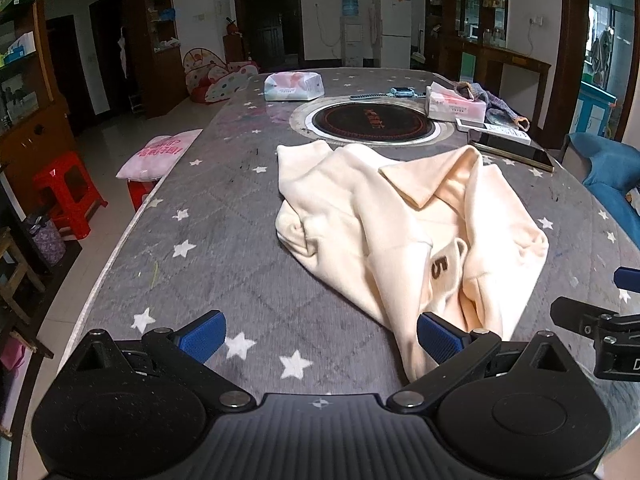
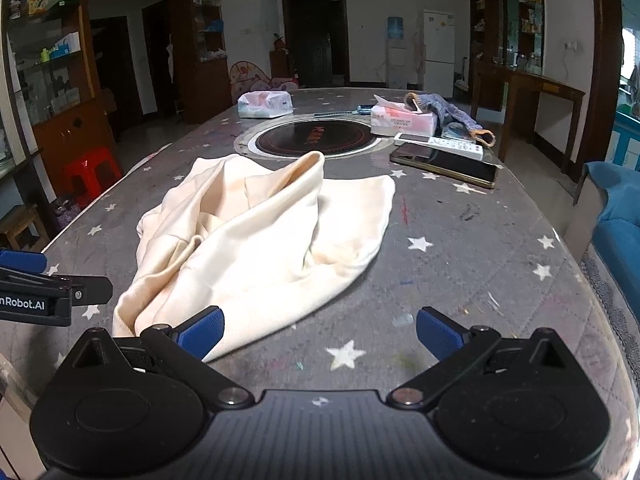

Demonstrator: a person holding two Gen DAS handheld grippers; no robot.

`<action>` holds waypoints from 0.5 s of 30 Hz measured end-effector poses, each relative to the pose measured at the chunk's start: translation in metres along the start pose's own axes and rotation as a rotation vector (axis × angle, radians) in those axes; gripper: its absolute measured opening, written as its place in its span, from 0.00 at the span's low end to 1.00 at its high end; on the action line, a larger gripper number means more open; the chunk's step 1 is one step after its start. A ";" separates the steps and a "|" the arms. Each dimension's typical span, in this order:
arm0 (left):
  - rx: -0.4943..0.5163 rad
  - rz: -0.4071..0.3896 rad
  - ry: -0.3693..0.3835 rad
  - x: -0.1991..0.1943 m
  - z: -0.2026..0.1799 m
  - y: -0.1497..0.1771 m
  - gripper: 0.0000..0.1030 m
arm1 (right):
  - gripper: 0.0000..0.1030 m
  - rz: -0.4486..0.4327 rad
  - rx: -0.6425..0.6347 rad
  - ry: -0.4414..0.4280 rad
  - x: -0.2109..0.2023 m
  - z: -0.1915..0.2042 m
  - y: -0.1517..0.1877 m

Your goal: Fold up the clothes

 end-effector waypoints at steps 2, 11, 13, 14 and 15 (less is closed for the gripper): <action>-0.001 0.005 0.002 0.004 0.000 -0.004 1.00 | 1.00 0.001 -0.010 0.004 0.004 -0.001 -0.005; 0.002 0.001 0.014 0.022 0.001 -0.023 1.00 | 0.92 0.007 -0.038 0.014 0.029 -0.010 -0.040; -0.005 0.000 0.019 0.025 0.003 -0.027 1.00 | 0.90 0.006 -0.044 0.012 0.036 -0.014 -0.052; -0.009 0.001 0.019 0.028 0.004 -0.029 1.00 | 0.89 0.004 -0.047 0.011 0.041 -0.015 -0.058; -0.013 0.002 0.019 0.030 0.005 -0.031 1.00 | 0.87 0.002 -0.050 0.011 0.045 -0.016 -0.064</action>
Point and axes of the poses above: each gripper's, at about its wrist camera, not at the fingertips, and x roughly the way its jaws point, z to its left, y to its underside, the point moved 4 cm from there along x, roughly the way its jaws point, and after that the axes turned 11 degrees about -x, right-handed, at the moved point
